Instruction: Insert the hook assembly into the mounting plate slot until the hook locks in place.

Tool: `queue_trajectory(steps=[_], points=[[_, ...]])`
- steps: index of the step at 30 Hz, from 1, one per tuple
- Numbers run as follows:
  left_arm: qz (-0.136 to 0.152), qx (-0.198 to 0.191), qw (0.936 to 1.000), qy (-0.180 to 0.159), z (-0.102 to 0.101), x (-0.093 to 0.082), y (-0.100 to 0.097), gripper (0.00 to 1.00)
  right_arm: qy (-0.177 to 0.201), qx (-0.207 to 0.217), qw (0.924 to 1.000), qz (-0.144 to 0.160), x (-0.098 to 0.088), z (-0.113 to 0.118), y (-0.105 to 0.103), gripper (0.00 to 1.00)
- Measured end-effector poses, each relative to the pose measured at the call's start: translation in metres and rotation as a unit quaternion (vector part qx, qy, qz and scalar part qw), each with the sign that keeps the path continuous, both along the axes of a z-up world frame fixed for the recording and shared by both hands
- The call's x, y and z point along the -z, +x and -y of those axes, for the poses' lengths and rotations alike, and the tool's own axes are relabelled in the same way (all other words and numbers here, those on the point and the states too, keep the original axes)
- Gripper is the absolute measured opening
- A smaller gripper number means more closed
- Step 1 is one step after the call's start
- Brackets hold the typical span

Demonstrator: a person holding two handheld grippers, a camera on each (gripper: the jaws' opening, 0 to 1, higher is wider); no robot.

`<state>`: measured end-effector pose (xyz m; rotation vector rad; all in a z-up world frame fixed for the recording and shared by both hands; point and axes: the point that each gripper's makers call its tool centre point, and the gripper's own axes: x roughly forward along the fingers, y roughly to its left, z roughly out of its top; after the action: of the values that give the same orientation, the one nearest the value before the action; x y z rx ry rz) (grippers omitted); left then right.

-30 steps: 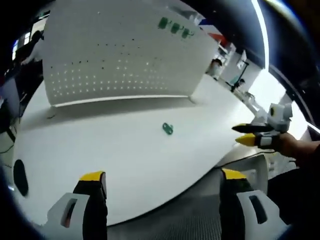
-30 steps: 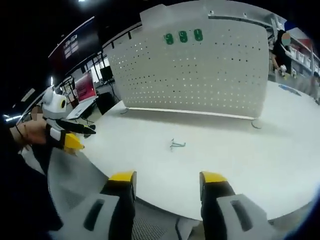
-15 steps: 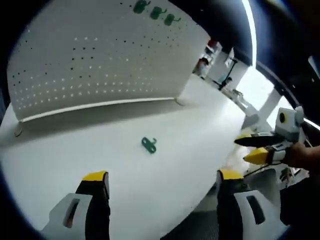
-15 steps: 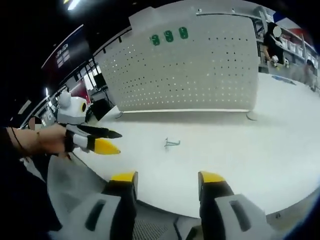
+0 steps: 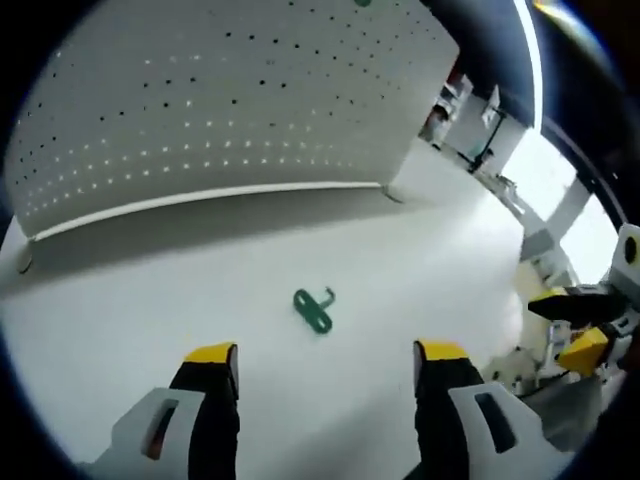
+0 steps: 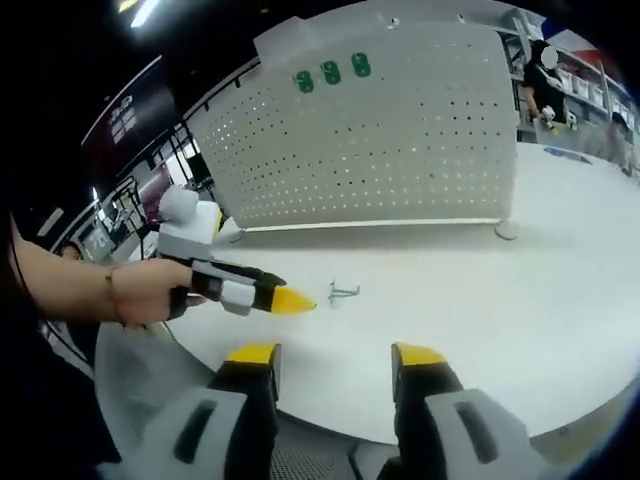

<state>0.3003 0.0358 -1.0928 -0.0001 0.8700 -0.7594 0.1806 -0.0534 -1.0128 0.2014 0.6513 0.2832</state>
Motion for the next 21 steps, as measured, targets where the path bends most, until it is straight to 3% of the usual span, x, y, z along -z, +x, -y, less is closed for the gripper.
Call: queue_trajectory(steps=[4, 8, 13, 21], points=[[0.003, 0.007, 1.0, 0.004, 0.013, 0.004, 0.006, 0.51, 0.001, 0.002, 1.0, -0.007, 0.004, 0.006, -0.004, 0.41], [0.0, -0.01, 0.9999, 0.009, 0.018, 0.012, 0.015, 0.45, 0.007, 0.01, 0.9998, -0.015, 0.008, 0.013, -0.008, 0.4], [-0.002, -0.001, 0.9997, 0.023, 0.026, 0.021, 0.015, 0.34, 0.006, 0.016, 0.9996, -0.021, 0.012, 0.021, -0.012, 0.4], [0.002, -0.004, 0.9985, 0.055, 0.021, 0.032, 0.02, 0.23, 0.007, 0.025, 0.9994, -0.023, 0.014, 0.028, -0.013, 0.4]])
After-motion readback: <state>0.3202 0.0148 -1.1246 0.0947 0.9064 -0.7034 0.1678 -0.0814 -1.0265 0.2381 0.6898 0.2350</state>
